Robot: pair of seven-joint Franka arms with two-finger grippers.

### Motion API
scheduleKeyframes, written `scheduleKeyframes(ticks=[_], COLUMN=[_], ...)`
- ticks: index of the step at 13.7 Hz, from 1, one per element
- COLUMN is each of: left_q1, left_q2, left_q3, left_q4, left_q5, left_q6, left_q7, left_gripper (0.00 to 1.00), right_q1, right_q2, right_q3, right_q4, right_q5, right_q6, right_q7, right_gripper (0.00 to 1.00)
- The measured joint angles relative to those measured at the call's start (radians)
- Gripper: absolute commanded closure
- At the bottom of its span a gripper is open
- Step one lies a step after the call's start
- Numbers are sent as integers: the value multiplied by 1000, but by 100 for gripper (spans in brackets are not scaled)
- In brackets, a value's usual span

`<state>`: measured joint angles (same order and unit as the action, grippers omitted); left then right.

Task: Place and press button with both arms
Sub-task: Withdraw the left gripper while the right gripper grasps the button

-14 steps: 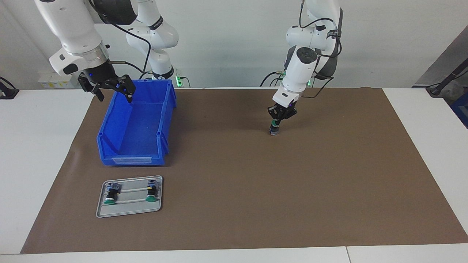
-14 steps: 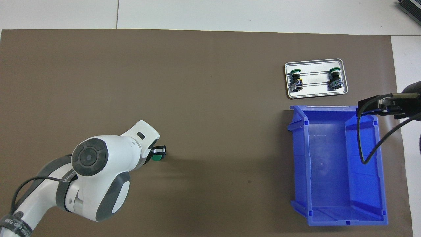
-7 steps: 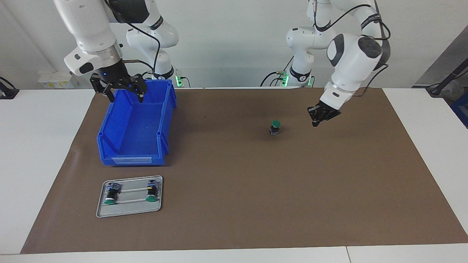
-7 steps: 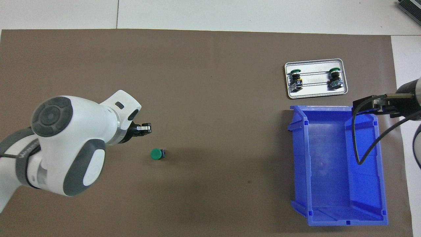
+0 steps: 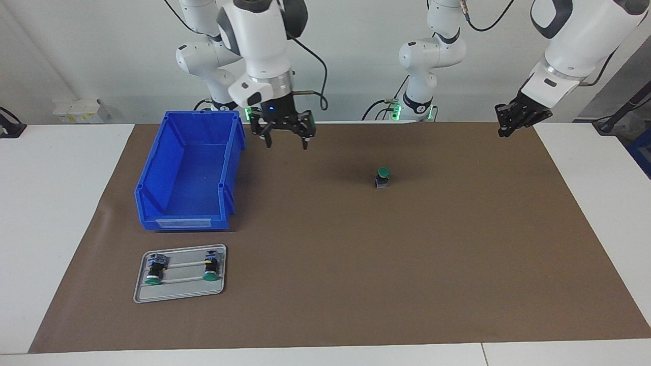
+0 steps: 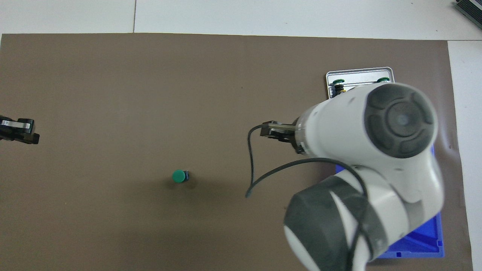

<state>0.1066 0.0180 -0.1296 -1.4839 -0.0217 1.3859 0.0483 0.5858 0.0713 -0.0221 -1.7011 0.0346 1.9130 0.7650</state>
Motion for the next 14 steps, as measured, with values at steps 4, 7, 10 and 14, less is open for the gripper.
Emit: scheduleKeyframes(ticks=[4, 7, 10, 14], left_q1=[-88, -124, -120, -94], left_q2=[85, 76, 21, -14], left_q3=[-5, -7, 1, 11], left_q4=[124, 74, -81, -131], left_q5=[3, 13, 15, 16], left_q6=[-40, 36, 171, 217], left_q7=[-86, -113, -114, -113], left_gripper=[31, 16, 1, 0], right_q1=[237, 316, 340, 348], right_q2=[162, 256, 349, 441], right_q3=[1, 0, 0, -1], right_q4=[10, 24, 27, 36], right_q5=[-40, -81, -163, -175], right_q6=[215, 298, 354, 449], right_q7=[294, 342, 343, 343], right_gripper=[0, 0, 0, 0])
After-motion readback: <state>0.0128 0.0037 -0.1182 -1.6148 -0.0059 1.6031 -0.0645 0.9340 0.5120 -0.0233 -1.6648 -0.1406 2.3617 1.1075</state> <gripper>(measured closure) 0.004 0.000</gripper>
